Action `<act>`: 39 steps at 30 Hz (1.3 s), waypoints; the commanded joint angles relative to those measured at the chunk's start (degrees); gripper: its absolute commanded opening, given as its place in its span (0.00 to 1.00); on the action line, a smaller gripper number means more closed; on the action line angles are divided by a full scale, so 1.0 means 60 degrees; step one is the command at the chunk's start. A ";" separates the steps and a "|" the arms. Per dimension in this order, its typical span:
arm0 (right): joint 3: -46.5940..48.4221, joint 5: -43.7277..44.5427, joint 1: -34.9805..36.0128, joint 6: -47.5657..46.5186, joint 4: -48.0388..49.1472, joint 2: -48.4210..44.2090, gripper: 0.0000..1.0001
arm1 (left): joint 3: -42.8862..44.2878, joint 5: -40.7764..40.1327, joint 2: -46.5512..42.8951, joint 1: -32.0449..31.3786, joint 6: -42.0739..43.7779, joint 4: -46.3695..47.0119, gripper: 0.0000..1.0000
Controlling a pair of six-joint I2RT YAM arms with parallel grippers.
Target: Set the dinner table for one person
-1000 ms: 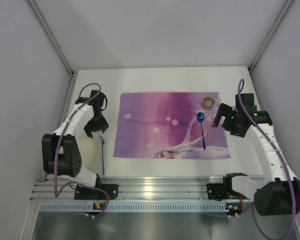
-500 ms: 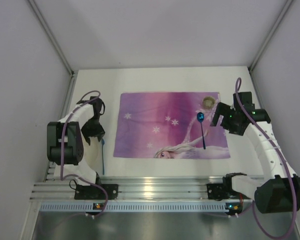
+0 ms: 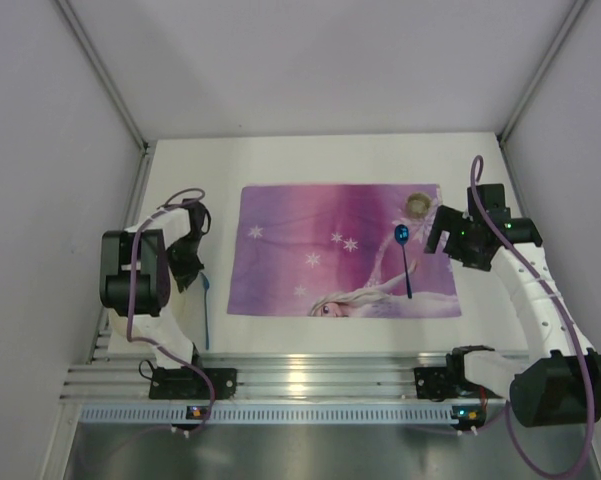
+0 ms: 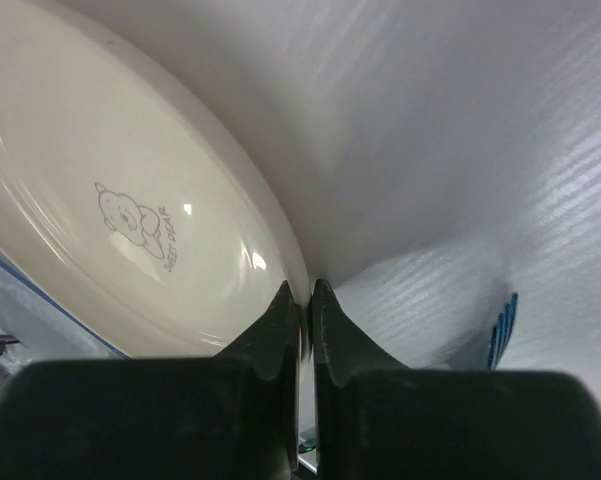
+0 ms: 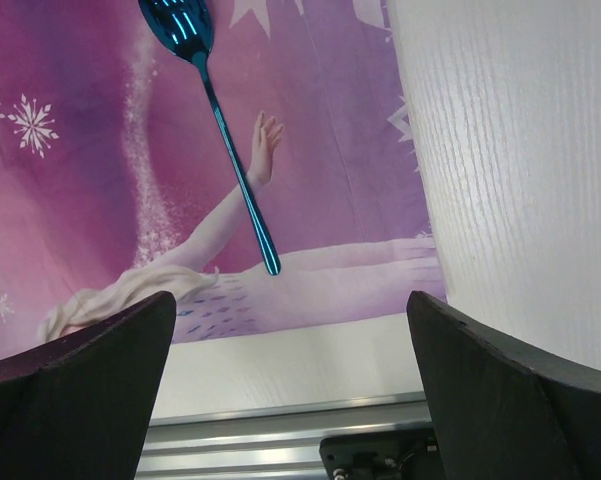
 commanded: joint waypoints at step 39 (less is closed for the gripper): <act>0.0369 0.1534 0.0108 0.0227 -0.1262 -0.1267 1.00 | 0.9871 0.3358 0.4479 -0.9584 -0.0564 0.0766 0.08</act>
